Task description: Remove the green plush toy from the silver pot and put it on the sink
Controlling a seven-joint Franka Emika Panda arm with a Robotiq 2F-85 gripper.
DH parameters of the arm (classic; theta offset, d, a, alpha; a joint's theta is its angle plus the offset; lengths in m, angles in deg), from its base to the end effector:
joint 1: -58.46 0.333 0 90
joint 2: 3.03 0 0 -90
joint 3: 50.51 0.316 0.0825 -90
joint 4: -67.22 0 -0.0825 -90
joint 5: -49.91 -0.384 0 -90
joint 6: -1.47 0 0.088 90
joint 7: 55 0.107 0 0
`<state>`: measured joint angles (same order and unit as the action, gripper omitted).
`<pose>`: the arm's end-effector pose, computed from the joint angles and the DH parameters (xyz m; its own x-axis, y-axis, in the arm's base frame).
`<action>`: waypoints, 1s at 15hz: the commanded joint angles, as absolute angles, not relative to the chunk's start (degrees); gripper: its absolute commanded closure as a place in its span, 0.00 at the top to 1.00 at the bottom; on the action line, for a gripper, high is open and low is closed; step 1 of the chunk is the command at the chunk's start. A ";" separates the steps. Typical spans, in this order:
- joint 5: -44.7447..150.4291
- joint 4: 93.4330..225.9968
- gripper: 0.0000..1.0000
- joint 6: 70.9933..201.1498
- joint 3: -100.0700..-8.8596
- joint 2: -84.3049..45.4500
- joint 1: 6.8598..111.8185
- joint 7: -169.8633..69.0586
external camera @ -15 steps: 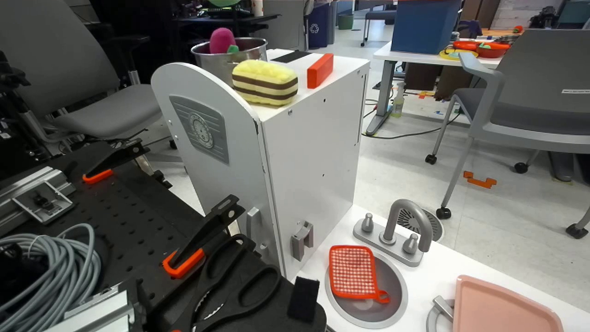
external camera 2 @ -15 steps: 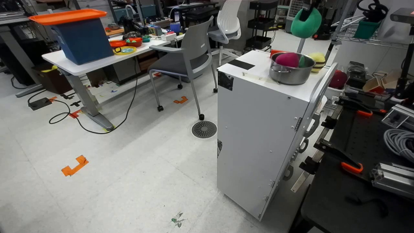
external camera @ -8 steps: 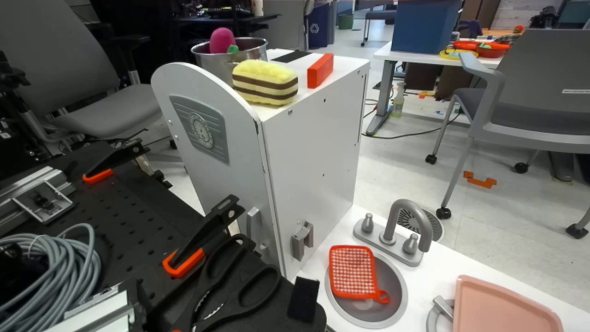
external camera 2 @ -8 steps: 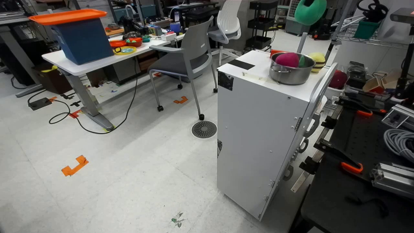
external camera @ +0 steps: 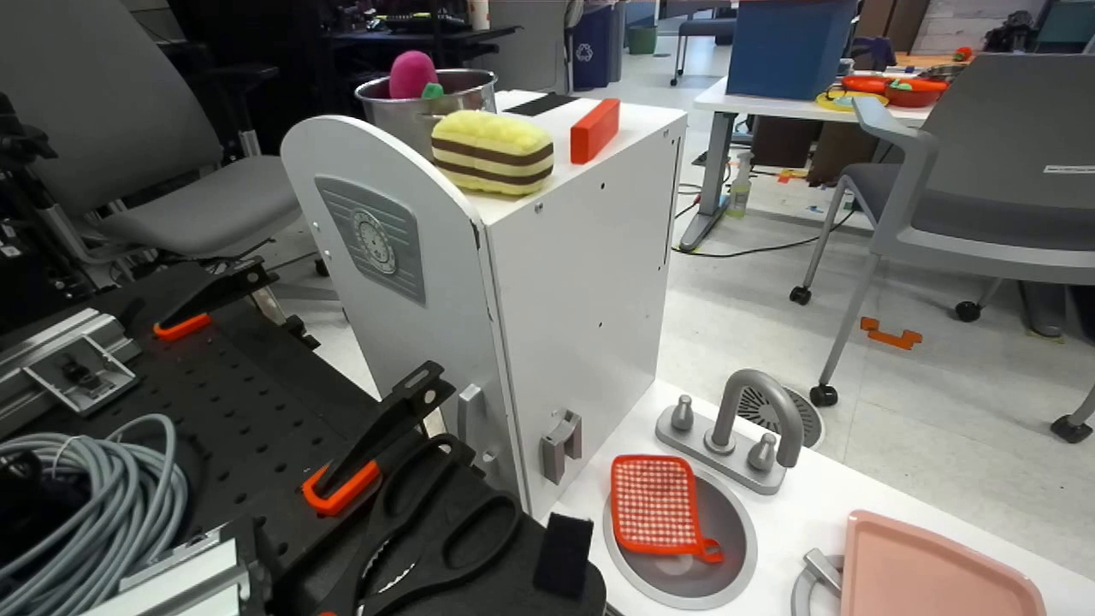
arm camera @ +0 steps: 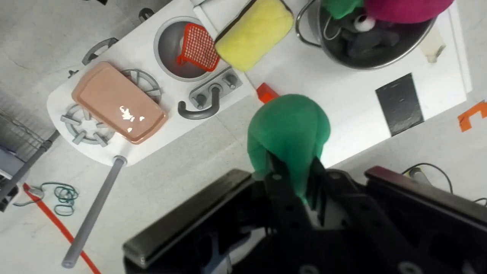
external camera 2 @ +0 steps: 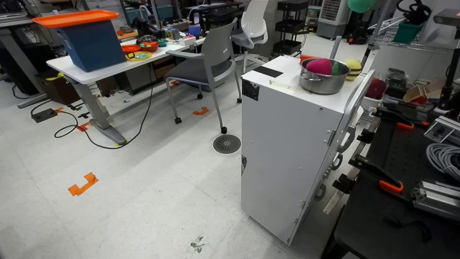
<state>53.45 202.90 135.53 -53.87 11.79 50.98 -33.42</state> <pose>0.4721 -0.0922 0.4492 0.8389 -0.4954 0.2255 -0.4983 -0.8657 -0.0483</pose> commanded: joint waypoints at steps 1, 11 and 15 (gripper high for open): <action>52.21 203.44 0.04 135.45 -56.12 12.94 47.93 -32.45; 55.10 200.79 0.04 135.34 -57.86 9.34 42.07 -24.39; 56.91 198.83 0.04 134.89 -57.82 7.30 40.94 -19.73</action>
<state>54.79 201.52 135.53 -57.89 9.31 41.59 -23.52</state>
